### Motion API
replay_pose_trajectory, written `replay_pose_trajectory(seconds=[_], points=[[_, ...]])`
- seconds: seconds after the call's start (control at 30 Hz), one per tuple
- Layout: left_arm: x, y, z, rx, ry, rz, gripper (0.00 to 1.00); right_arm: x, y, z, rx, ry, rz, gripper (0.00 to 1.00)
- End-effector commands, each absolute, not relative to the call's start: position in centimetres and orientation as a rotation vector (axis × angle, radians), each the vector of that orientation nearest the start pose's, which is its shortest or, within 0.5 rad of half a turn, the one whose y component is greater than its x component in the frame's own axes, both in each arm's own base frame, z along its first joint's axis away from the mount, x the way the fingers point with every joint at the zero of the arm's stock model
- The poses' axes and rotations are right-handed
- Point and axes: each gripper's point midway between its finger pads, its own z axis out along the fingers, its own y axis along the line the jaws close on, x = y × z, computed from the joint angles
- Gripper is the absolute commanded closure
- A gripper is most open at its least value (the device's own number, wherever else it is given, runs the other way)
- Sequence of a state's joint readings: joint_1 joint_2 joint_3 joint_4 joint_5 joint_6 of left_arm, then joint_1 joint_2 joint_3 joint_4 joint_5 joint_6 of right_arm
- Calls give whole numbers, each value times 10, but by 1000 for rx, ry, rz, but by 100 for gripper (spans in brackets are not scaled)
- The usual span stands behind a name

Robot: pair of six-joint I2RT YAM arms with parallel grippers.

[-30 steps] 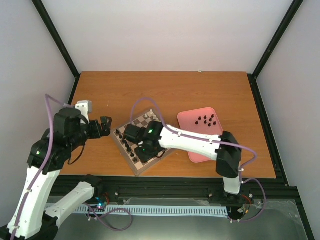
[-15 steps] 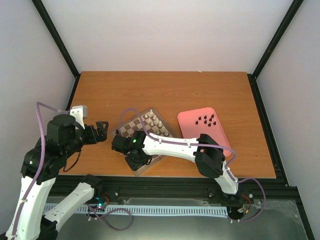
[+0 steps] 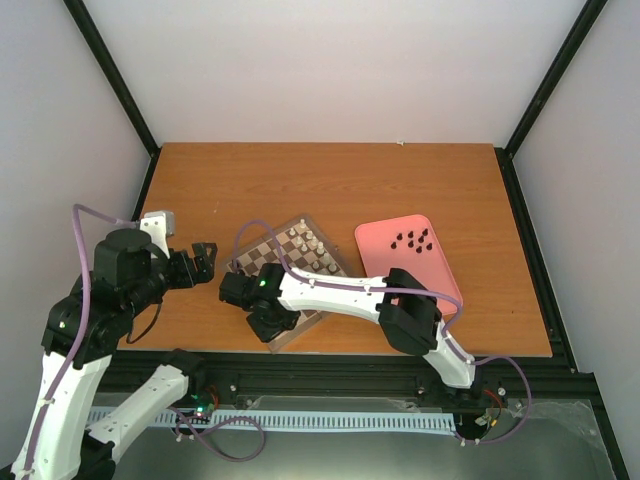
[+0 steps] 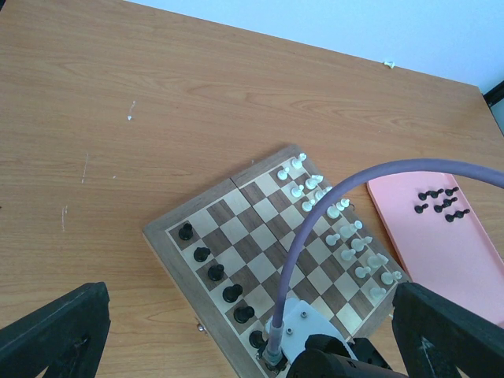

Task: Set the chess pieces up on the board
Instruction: Place the chess piece on the chessboard.

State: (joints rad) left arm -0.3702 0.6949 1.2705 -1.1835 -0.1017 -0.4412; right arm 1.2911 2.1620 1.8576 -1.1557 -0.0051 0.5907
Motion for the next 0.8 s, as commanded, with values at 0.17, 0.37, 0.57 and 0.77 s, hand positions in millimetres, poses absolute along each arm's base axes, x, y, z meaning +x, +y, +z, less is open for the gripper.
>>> replay_pose_trajectory(seconds=[0.17, 0.37, 0.57, 0.77], points=[[182, -52, 328, -122, 2190, -347, 0, 123, 429, 66, -1060, 2908, 120, 96], [181, -52, 327, -114, 2191, -342, 0, 125, 426, 60, -1048, 2926, 92, 96], [181, -52, 328, -109, 2188, -341, 0, 130, 424, 61, -1015, 2928, 82, 92], [180, -51, 327, -106, 2190, -332, 0, 130, 425, 63, -1033, 2925, 97, 85]])
